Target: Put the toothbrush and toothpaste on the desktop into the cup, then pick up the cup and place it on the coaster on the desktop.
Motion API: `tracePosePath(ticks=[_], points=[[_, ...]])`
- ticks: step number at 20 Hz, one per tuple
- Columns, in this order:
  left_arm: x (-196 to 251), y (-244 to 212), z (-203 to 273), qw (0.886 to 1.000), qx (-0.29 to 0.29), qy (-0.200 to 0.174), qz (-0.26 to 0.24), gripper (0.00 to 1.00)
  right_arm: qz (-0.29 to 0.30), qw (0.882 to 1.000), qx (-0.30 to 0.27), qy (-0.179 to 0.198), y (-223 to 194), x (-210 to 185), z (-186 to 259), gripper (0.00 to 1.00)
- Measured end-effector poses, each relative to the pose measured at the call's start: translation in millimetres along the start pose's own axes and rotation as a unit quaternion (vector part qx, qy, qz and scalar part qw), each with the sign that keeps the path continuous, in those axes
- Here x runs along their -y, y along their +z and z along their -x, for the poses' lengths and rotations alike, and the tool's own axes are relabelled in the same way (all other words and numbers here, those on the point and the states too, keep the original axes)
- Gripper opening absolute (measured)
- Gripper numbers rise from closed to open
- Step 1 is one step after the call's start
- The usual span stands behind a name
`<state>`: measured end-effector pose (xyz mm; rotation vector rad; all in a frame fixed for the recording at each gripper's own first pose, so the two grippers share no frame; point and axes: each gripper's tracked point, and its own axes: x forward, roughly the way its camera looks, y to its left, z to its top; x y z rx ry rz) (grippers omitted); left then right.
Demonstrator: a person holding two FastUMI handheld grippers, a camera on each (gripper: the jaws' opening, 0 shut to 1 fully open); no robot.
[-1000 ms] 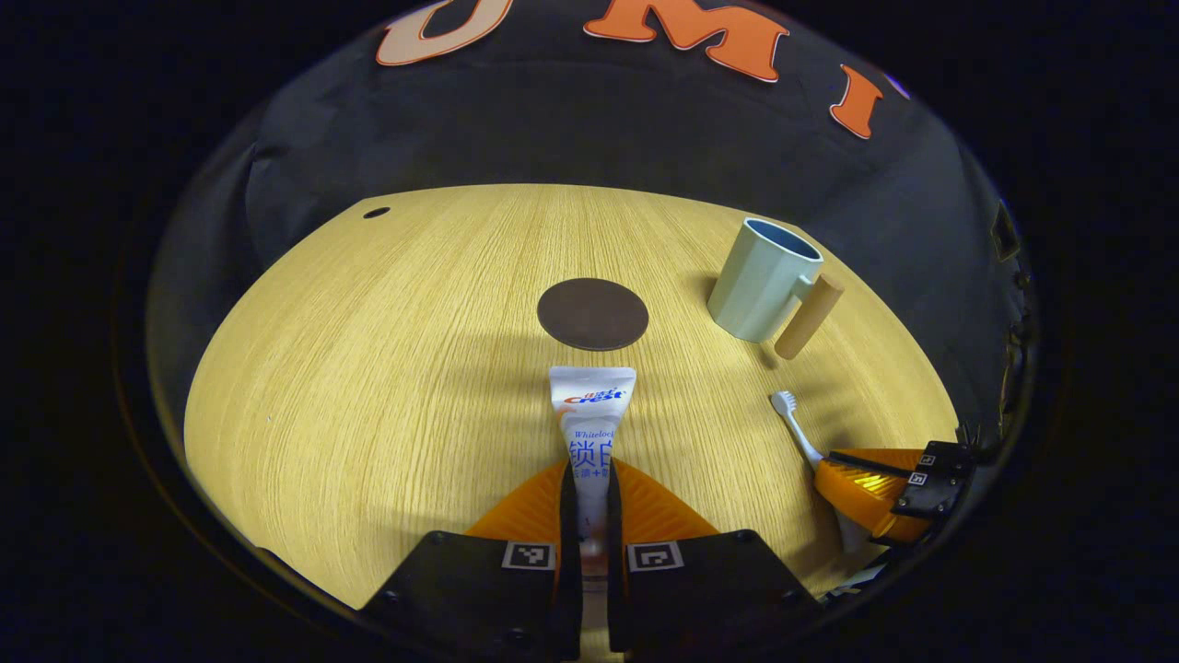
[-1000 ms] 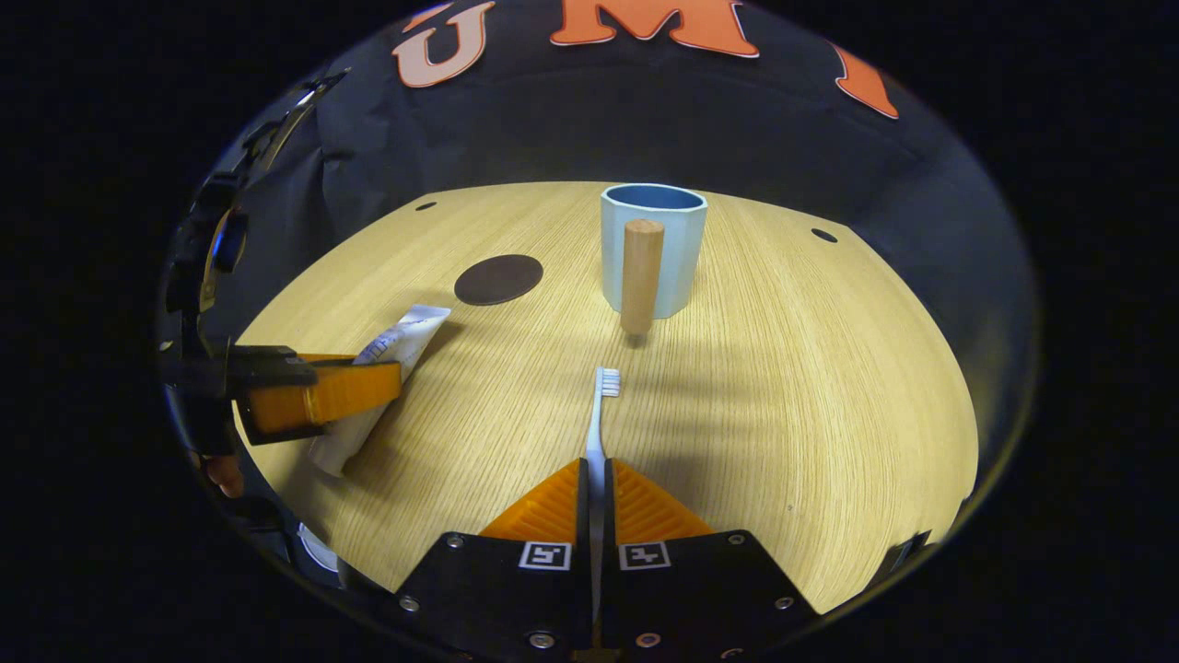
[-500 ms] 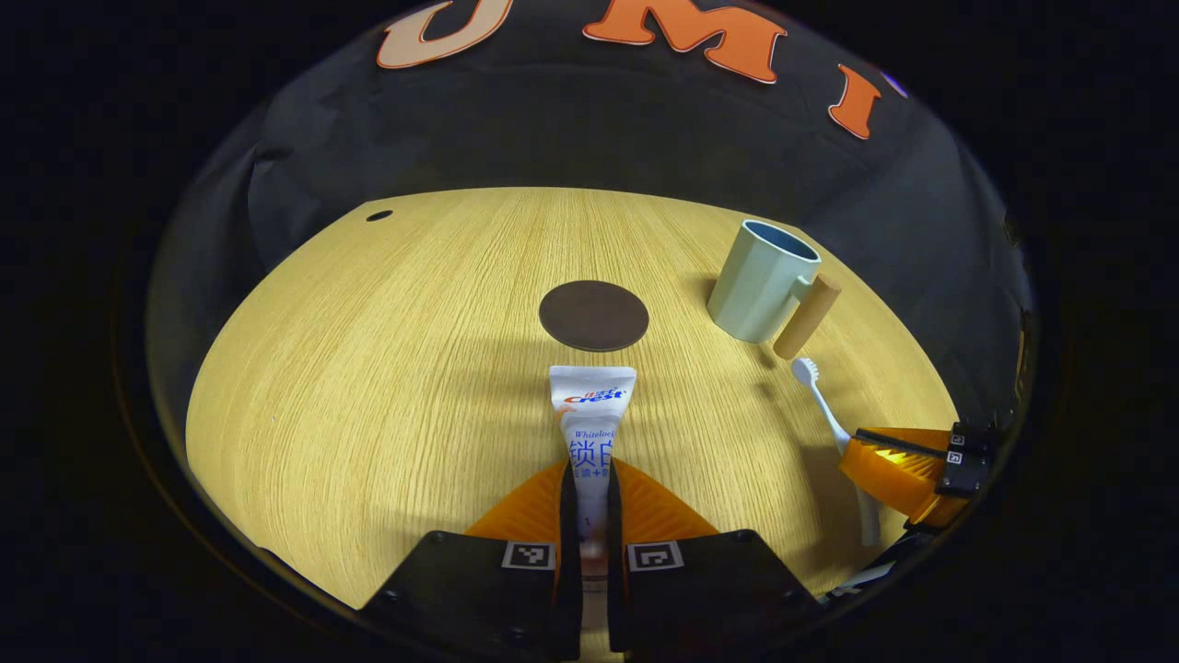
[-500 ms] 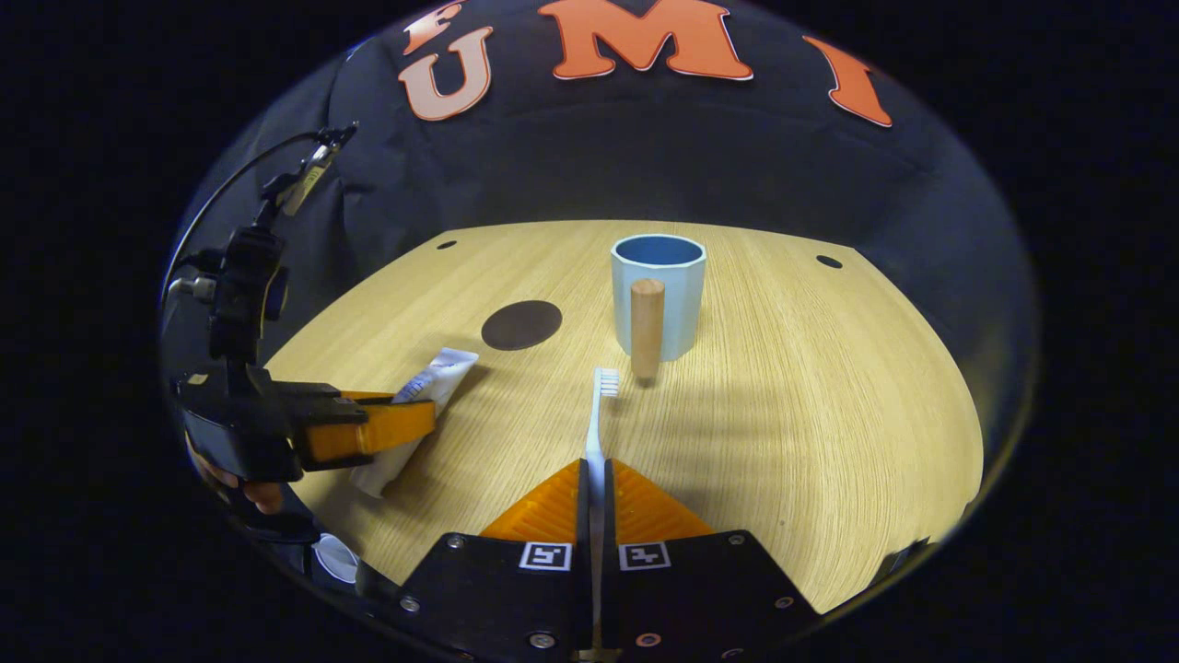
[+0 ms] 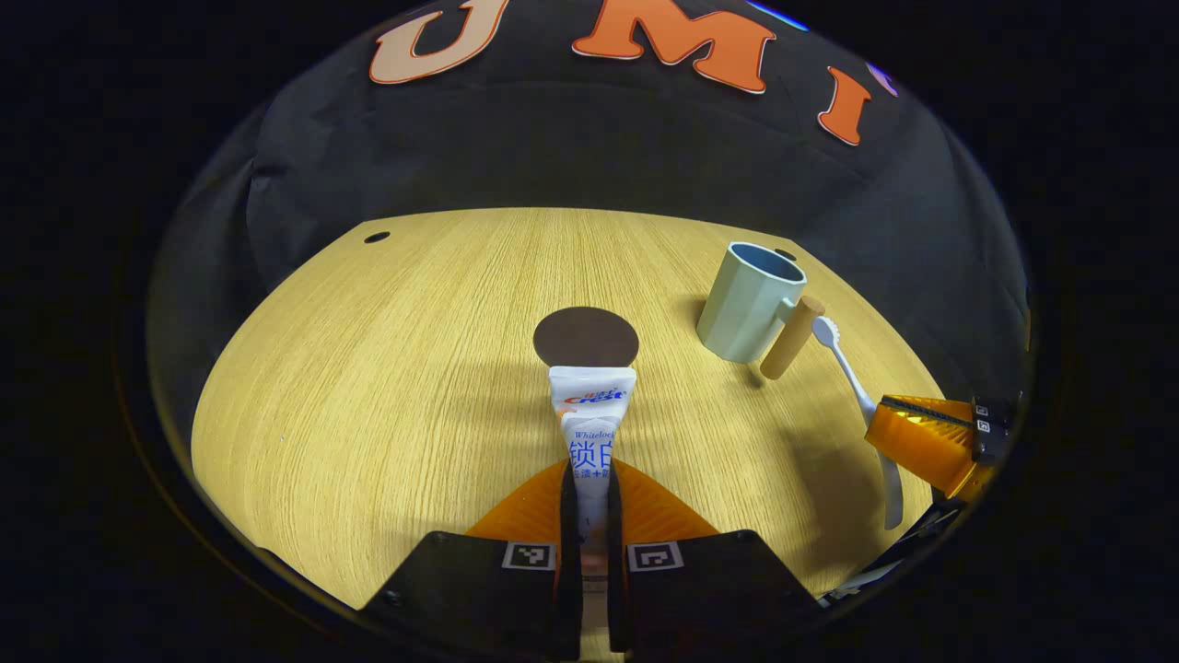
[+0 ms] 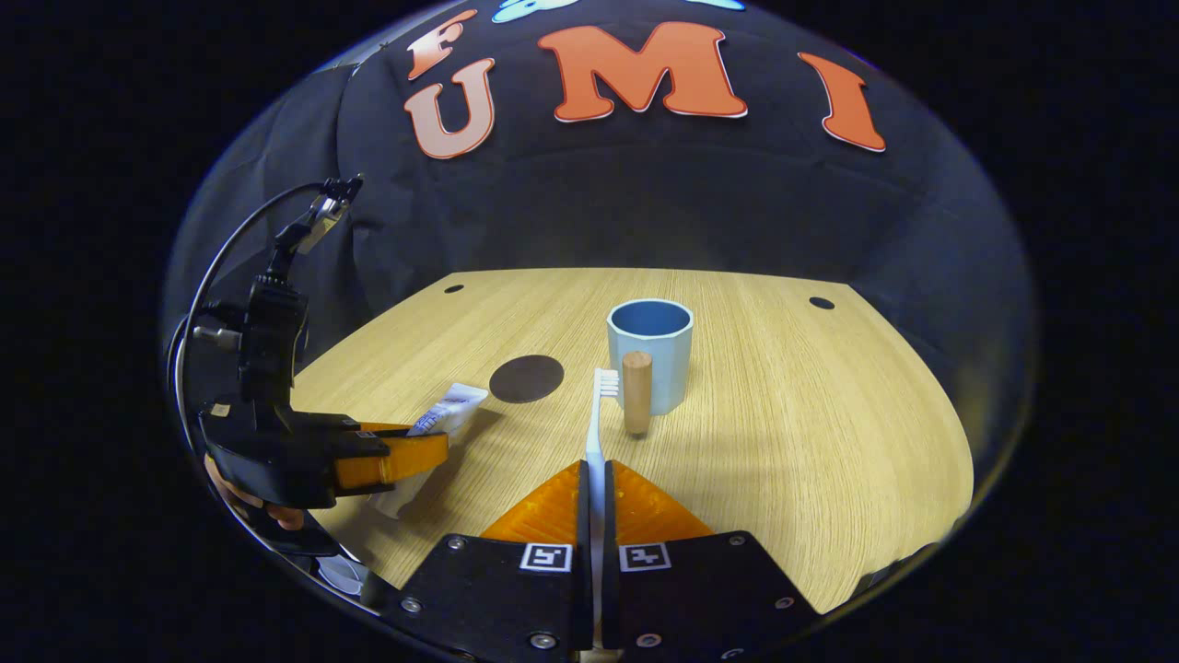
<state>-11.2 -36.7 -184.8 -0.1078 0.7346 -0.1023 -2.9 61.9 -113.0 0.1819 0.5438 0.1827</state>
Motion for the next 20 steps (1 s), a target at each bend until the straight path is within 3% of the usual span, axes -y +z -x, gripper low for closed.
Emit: tracePosePath(ticks=[10,14,20], points=[[6.1,8.8,7.3,1.000,0.026,-0.011,0.007,0.14,-0.027,0.995,0.095,0.019,48.2,9.1,-10.0,0.04],[6.3,12.9,9.9,0.999,0.034,-0.012,0.005,0.14,-0.052,0.988,0.138,0.048,70.4,11.2,0.8,0.05],[6.5,11.9,10.7,0.999,0.039,-0.014,0.013,0.16,-0.070,0.974,0.207,0.061,108.0,21.1,-10.7,0.04]])
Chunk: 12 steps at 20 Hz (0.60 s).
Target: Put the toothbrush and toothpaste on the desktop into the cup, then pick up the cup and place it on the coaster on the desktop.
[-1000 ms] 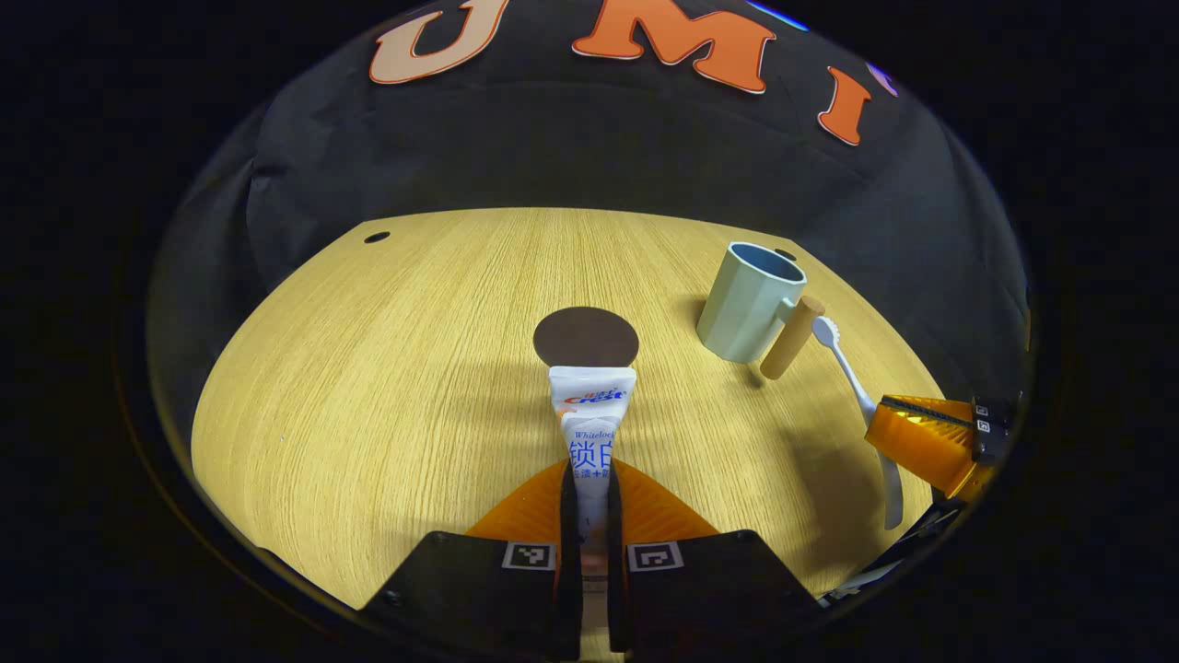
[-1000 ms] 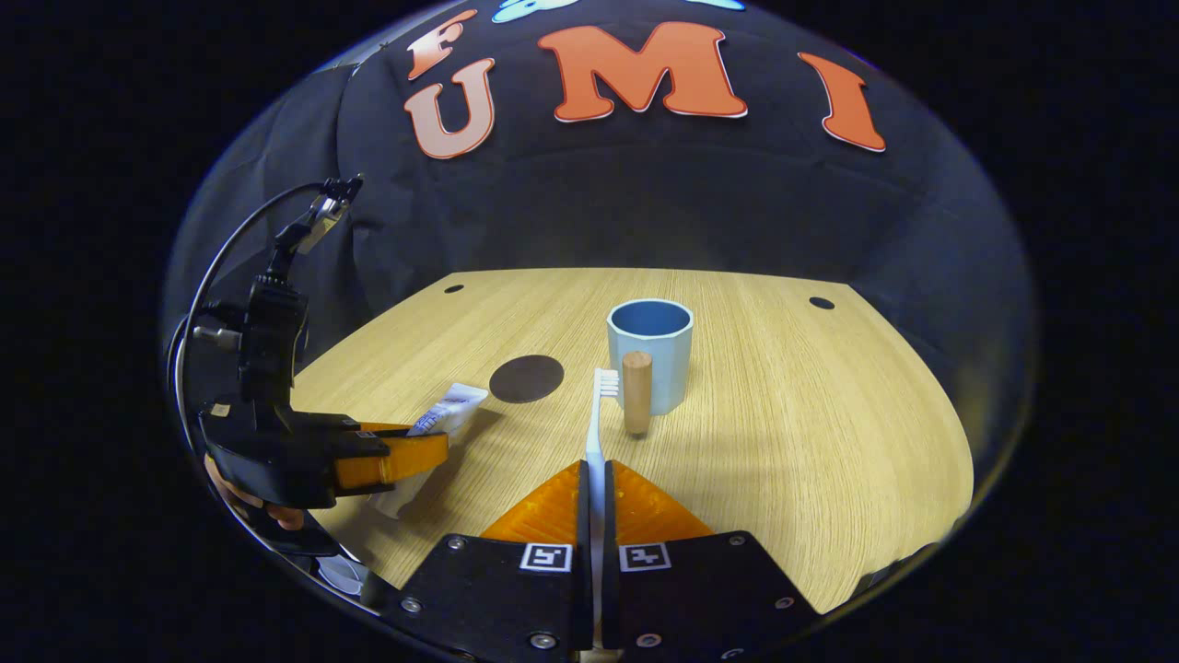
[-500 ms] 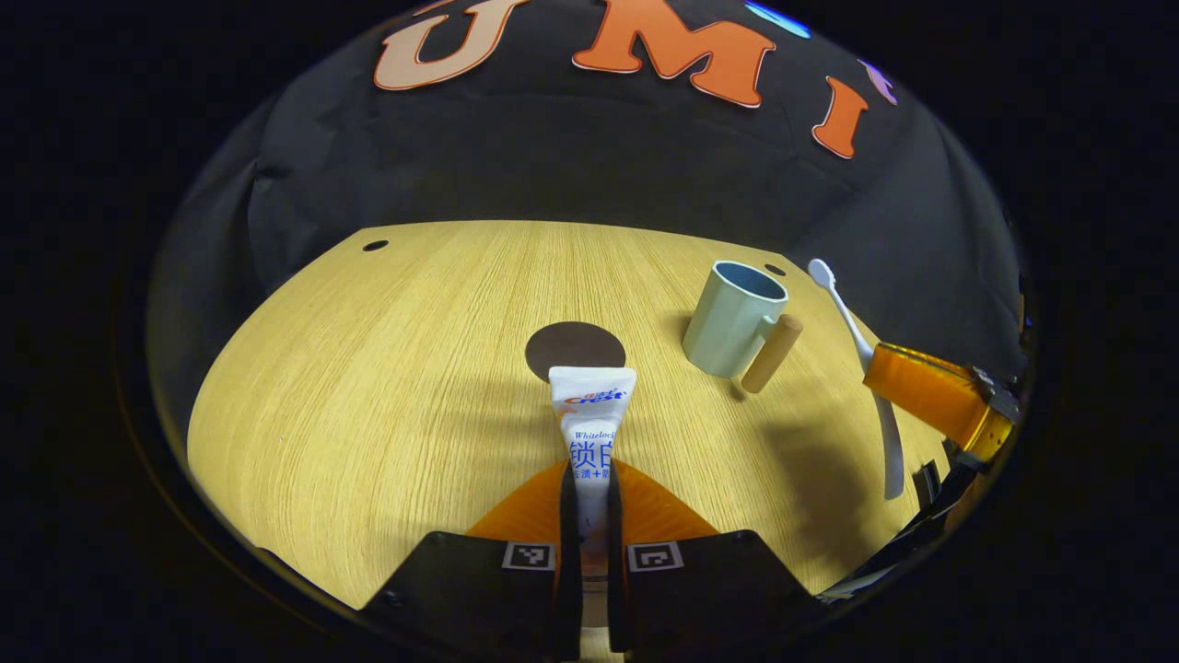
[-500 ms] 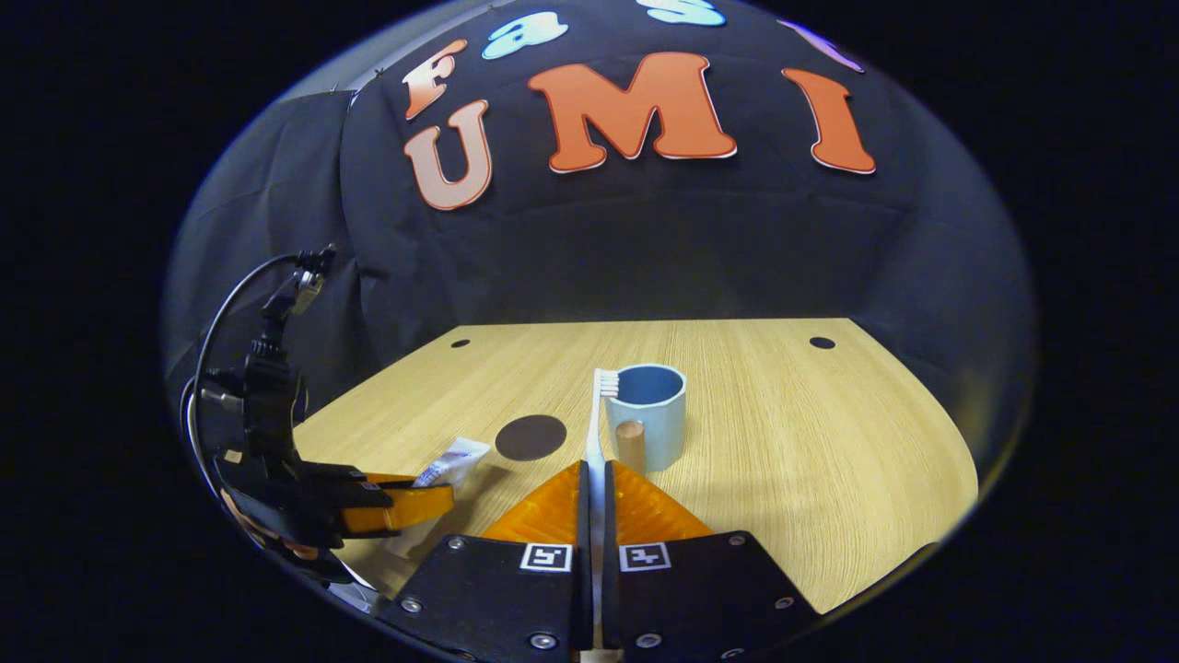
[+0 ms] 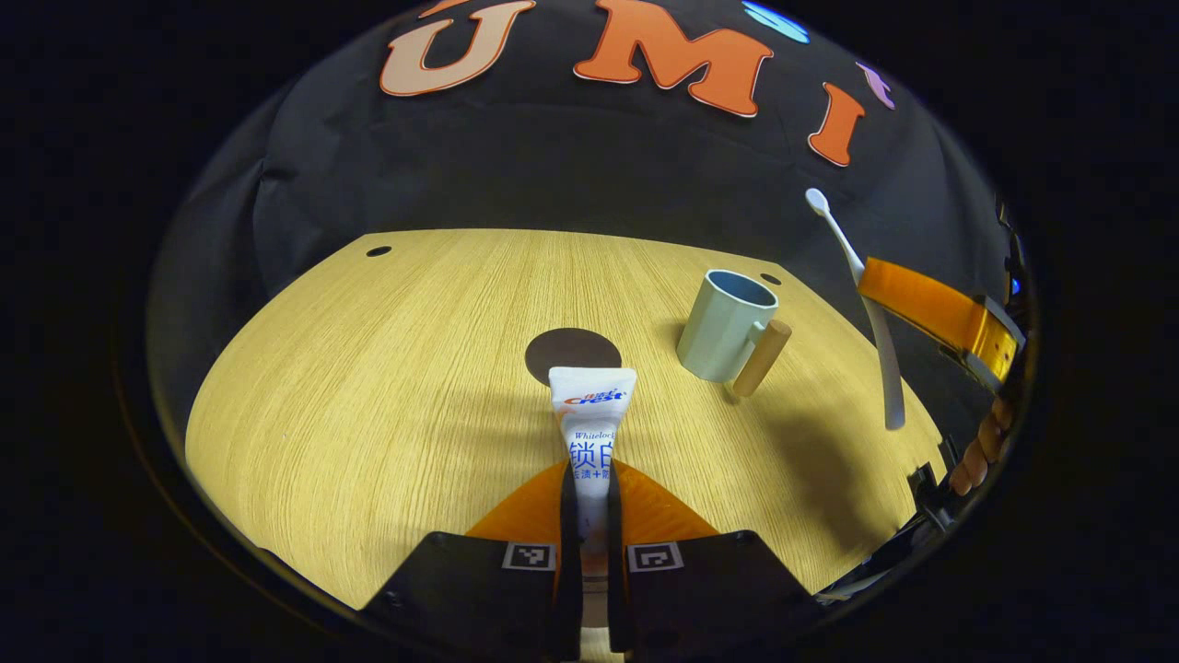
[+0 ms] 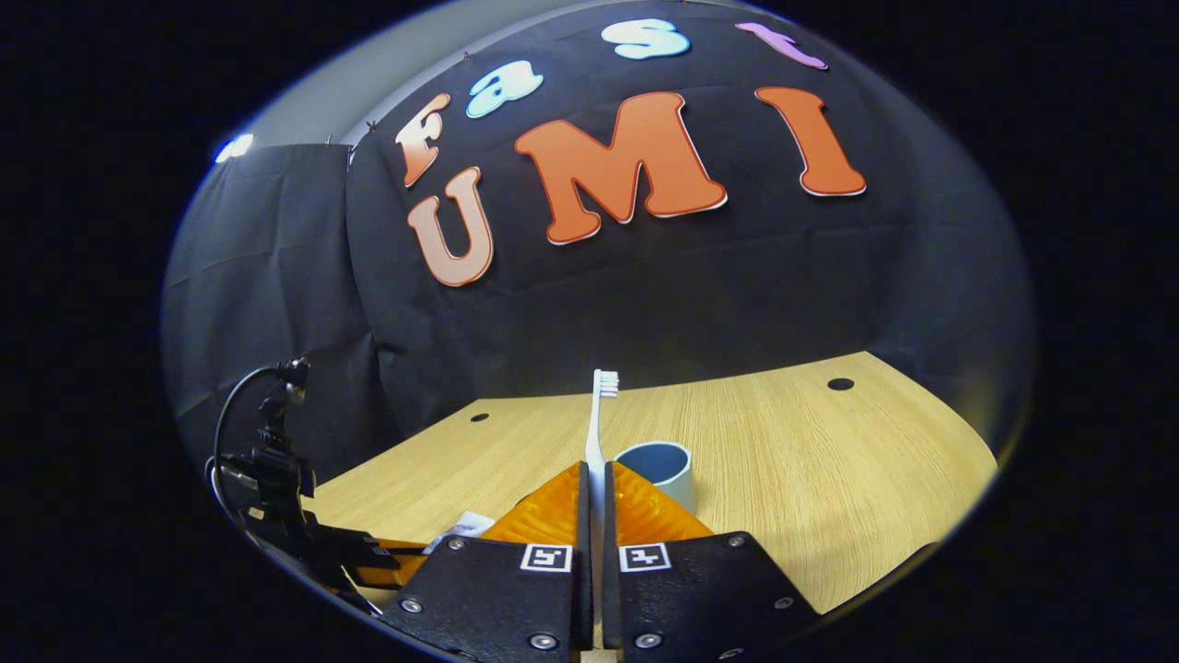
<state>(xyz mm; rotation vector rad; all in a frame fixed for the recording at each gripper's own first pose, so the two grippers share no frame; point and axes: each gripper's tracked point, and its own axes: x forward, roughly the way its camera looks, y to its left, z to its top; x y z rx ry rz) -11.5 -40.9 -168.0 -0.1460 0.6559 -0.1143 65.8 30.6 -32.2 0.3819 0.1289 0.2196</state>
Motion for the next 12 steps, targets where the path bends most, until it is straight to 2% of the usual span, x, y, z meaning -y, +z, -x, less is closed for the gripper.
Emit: tracePosePath(ticks=[4,12], points=[[-0.1,-0.5,0.1,1.000,0.006,0.002,0.004,0.14,-0.037,0.997,0.068,0.019,19.7,6.7,-15.9,0.04],[0.3,2.3,2.3,1.000,0.014,-0.002,0.009,0.14,-0.024,0.990,0.141,0.000,46.5,26.7,-40.0,0.04]])
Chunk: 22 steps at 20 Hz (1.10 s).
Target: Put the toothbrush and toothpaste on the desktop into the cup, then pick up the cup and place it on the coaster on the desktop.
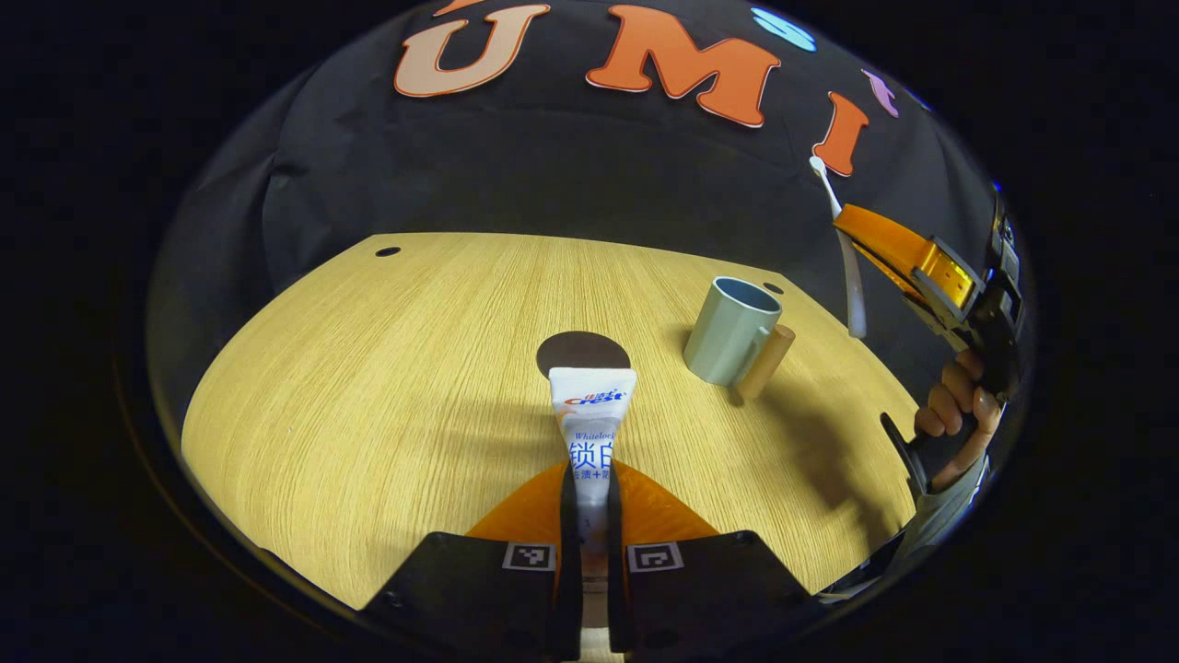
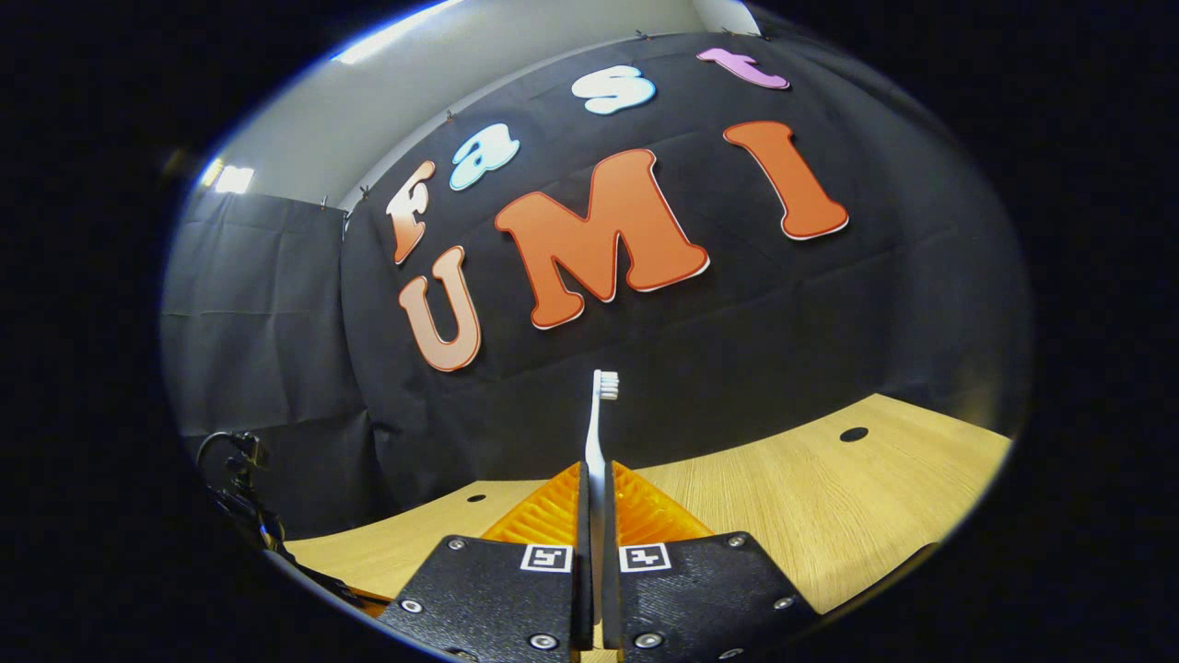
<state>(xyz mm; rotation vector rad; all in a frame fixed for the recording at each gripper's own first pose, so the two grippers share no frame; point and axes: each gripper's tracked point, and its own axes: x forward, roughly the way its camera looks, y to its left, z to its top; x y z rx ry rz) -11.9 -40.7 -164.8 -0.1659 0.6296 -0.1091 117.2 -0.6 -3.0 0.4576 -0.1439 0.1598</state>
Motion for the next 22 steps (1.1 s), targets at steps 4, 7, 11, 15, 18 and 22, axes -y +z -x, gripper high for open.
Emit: tracePosePath(ticks=[4,7,11,15,18,22], points=[[-0.3,-2.7,-0.2,1.000,0.002,-0.002,0.001,0.14,0.003,1.000,0.023,0.002,19.1,3.6,-11.9,0.04],[-0.4,-1.6,0.0,1.000,0.002,0.000,0.003,0.14,0.008,0.999,0.046,0.005,22.5,4.4,-20.4,0.04],[0.5,-1.9,0.8,1.000,0.001,0.000,0.008,0.14,0.007,0.998,0.056,0.010,15.2,4.6,-38.5,0.04],[-1.0,-0.2,1.7,1.000,0.006,-0.001,0.007,0.16,0.032,0.998,0.053,0.000,0.0,13.1,-50.7,0.04],[-1.7,2.8,2.8,1.000,0.013,0.001,0.008,0.14,0.044,0.998,0.043,-0.015,-16.2,23.8,-59.2,0.04],[-0.9,2.2,4.4,1.000,0.016,0.005,0.009,0.14,0.048,0.998,0.034,-0.015,-28.1,25.5,-65.0,0.05]])
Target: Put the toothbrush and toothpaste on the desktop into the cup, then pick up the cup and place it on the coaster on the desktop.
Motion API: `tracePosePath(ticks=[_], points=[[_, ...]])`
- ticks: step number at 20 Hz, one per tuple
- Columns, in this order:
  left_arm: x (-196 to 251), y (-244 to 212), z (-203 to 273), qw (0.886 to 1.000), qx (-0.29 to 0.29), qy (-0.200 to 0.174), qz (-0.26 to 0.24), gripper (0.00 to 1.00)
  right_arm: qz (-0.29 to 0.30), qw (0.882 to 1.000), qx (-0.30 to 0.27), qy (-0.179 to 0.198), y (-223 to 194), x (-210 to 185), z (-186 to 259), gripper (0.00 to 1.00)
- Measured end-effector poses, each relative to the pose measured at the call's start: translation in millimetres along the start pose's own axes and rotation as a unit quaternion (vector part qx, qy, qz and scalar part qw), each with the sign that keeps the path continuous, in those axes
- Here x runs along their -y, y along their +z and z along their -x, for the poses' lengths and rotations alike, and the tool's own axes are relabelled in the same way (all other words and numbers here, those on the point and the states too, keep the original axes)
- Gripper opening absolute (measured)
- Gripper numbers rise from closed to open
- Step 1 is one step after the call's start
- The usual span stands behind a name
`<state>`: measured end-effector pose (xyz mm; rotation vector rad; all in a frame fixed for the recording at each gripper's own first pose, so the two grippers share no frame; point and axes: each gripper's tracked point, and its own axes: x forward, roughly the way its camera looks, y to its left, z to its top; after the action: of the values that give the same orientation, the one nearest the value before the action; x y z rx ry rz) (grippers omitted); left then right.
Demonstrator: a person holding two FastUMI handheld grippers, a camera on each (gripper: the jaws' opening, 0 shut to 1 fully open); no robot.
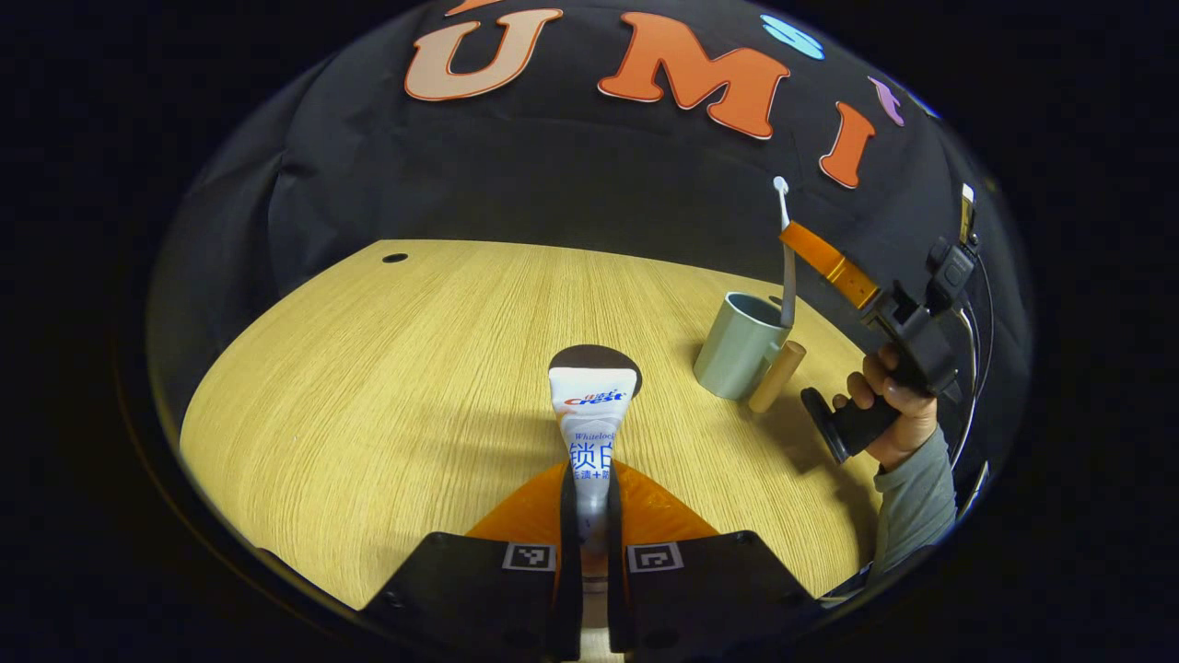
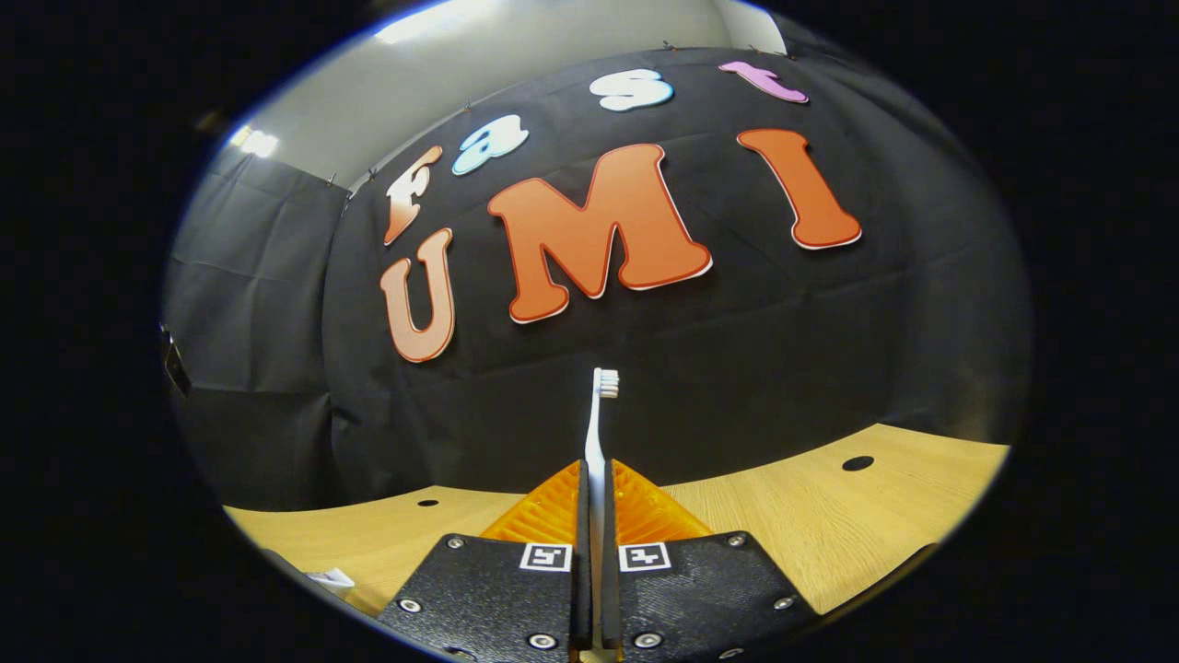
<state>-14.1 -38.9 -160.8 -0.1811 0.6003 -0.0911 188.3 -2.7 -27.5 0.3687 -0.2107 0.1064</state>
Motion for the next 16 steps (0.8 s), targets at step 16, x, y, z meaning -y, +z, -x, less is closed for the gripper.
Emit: tracePosePath(ticks=[16], points=[[0.8,21.7,18.2,1.000,0.013,0.004,0.004,0.13,0.023,1.000,0.001,-0.010,-12.7,0.8,10.1,0.05]])
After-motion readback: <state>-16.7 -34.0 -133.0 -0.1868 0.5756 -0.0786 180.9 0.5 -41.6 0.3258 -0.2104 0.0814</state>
